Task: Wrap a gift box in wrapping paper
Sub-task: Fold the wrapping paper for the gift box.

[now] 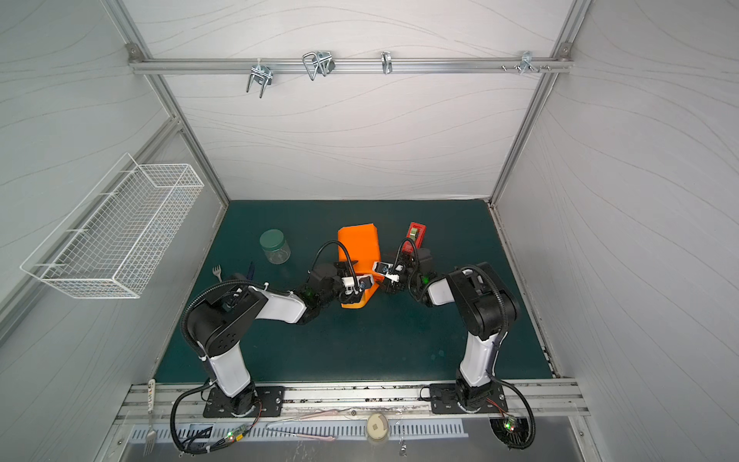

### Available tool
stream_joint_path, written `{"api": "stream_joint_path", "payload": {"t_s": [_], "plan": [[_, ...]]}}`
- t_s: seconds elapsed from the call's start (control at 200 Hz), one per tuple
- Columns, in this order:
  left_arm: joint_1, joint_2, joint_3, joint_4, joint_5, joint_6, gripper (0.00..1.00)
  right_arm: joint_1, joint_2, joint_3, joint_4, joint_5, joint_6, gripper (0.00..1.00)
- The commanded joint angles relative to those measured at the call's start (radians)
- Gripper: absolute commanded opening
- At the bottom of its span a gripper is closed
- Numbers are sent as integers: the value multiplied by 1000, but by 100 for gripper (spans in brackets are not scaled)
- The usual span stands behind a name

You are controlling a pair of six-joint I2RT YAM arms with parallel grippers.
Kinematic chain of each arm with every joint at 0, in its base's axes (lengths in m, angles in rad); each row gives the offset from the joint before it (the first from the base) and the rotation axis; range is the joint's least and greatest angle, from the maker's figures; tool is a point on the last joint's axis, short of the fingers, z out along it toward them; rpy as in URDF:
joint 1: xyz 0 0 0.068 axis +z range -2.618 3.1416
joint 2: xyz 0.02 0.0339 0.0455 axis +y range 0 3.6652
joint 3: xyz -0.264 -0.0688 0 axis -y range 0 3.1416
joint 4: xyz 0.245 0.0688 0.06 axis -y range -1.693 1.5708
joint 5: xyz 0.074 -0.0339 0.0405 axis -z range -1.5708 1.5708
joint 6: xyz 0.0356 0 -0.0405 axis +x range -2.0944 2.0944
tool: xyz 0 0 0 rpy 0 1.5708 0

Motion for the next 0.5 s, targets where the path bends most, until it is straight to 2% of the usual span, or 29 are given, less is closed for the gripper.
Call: {"api": "stream_joint_path", "payload": {"t_s": [0.0, 0.23, 0.495], "plan": [[8, -50, -5, 14, 59, 18, 98, 6, 24, 6, 14, 8, -25, 99], [13, -86, 32, -83, 119, -68, 99, 7, 32, 1, 25, 14, -42, 99], [13, -35, 100, -125, 61, -161, 99, 8, 32, 7, 20, 14, -40, 99]]}}
